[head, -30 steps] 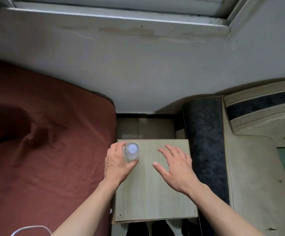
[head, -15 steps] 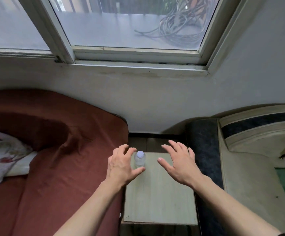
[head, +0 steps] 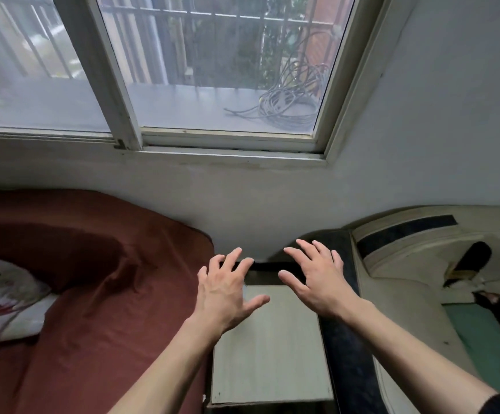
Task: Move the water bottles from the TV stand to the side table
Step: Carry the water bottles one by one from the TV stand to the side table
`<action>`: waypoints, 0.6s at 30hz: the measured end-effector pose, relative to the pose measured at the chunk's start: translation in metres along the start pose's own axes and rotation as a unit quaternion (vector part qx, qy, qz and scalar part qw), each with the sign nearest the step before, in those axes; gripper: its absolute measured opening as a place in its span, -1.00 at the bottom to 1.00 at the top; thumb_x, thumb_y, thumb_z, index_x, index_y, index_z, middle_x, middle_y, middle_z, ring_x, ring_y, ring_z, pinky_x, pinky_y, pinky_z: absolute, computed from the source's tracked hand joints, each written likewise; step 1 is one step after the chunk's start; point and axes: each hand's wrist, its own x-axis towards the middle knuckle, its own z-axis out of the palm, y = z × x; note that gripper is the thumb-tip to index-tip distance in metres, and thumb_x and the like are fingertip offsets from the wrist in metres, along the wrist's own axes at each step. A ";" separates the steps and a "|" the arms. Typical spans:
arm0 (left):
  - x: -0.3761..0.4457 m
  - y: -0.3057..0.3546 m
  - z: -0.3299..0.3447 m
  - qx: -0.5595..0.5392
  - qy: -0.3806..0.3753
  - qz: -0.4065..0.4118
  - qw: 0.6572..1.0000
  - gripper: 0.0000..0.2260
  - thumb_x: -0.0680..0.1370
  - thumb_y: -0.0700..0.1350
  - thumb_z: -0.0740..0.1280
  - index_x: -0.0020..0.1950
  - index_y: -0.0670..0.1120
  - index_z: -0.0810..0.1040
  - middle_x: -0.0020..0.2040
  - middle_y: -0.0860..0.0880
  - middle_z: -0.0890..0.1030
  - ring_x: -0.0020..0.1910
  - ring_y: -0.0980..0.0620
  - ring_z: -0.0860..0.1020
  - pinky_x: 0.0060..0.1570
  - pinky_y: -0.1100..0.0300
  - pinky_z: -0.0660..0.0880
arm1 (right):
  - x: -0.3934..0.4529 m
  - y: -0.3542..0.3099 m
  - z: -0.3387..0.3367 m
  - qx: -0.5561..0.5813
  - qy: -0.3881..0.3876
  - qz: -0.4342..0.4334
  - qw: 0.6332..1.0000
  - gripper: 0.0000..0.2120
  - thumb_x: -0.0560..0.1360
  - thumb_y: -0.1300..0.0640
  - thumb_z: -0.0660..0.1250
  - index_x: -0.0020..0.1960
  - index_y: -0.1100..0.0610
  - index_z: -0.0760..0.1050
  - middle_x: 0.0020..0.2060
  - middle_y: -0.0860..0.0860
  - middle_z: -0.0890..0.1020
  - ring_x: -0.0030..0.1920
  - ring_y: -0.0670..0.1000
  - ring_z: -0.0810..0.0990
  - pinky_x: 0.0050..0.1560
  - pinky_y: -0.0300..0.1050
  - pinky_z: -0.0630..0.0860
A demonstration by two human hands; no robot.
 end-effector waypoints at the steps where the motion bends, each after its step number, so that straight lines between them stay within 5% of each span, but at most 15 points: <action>1: 0.000 0.002 0.001 -0.003 -0.004 0.001 1.000 -0.23 0.35 0.51 0.25 0.49 0.21 0.28 0.59 0.14 0.17 0.48 -0.06 0.23 0.39 -0.13 0.30 | -0.003 0.000 -0.002 0.000 0.000 0.003 1.000 -0.26 0.42 -0.46 -0.13 0.51 -0.18 0.18 0.57 -0.07 0.13 0.57 0.07 -0.04 0.52 0.21 -0.11; 4: -0.005 0.009 0.001 -0.008 -0.016 0.003 1.000 -0.24 0.38 0.50 0.25 0.50 0.21 0.26 0.59 0.13 0.16 0.49 -0.05 0.22 0.39 -0.12 0.30 | -0.015 0.001 -0.003 -0.005 -0.001 0.013 1.000 -0.40 0.54 -0.36 0.02 0.52 -0.17 0.18 0.57 -0.07 0.14 0.57 0.08 -0.02 0.52 0.21 -0.10; 12: -0.027 0.006 -0.024 -0.007 0.001 -0.028 1.000 -0.25 0.38 0.52 0.08 0.51 0.23 0.27 0.59 0.13 0.18 0.46 -0.03 0.27 0.25 -0.04 0.42 | -0.021 0.001 -0.006 0.016 -0.001 -0.004 1.000 -0.42 0.57 -0.32 0.03 0.53 -0.14 0.16 0.56 -0.05 0.15 0.57 0.09 -0.04 0.52 0.21 -0.12; 18: -0.030 0.017 -0.042 -0.012 0.022 -0.071 0.997 -0.34 0.45 0.43 0.27 0.49 0.20 0.35 0.57 0.10 0.23 0.45 -0.05 0.30 0.23 -0.09 0.44 | -0.019 0.007 -0.019 0.051 0.018 -0.062 0.997 -0.42 0.56 -0.32 0.05 0.52 -0.13 0.19 0.56 -0.03 0.16 0.57 0.11 -0.04 0.52 0.22 -0.13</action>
